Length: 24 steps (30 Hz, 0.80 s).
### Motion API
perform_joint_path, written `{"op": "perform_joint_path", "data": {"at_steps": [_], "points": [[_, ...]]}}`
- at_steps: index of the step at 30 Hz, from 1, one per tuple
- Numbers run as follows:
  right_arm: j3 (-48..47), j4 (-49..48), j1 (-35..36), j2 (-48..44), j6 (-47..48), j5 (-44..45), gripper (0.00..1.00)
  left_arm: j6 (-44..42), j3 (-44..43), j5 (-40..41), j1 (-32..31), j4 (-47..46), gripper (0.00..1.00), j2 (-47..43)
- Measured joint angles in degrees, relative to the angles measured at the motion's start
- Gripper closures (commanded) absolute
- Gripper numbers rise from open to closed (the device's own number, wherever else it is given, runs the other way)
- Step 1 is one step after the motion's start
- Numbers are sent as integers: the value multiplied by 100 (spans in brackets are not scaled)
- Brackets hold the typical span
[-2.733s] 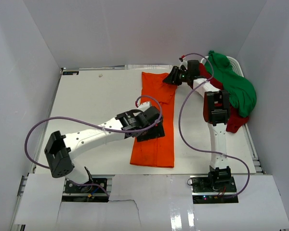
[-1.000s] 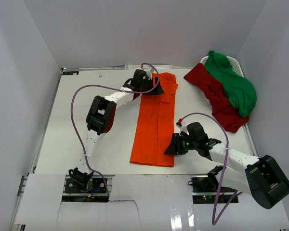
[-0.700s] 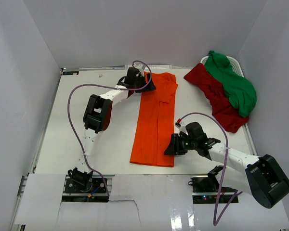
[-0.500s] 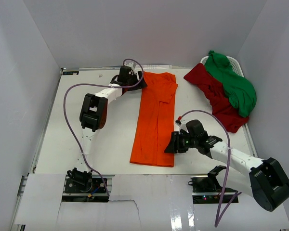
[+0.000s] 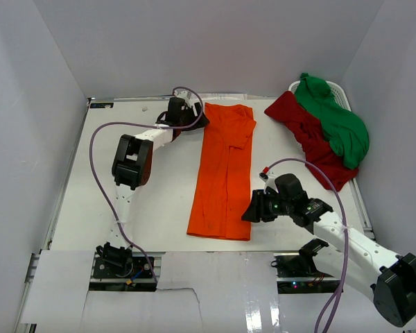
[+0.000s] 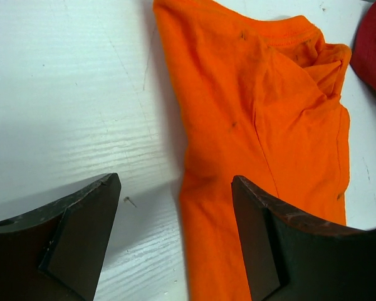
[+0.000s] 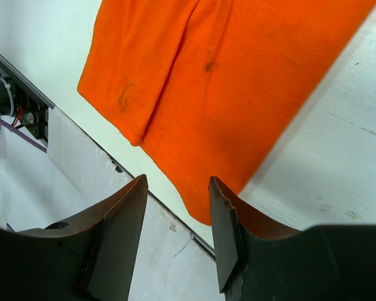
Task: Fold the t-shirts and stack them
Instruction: Rotate the tshirt 90 degrees
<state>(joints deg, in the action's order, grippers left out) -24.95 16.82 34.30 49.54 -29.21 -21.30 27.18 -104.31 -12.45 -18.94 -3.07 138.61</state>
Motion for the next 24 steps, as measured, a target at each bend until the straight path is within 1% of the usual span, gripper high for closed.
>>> {"op": "perform_joint_path", "data": {"at_steps": [6,12,20,24], "points": [[74,-20,0,105,-17,-7,50,138,411,-87,-11,-251,17,-214],[136,-26,0,160,-17,-9,50,289,422,-678,-31,-516,19,-223],[264,-87,0,212,-24,-48,50,446,525,-1102,-160,-942,21,-275],[273,-109,0,271,-24,-74,50,509,356,-1425,-221,-955,22,-195]]}}
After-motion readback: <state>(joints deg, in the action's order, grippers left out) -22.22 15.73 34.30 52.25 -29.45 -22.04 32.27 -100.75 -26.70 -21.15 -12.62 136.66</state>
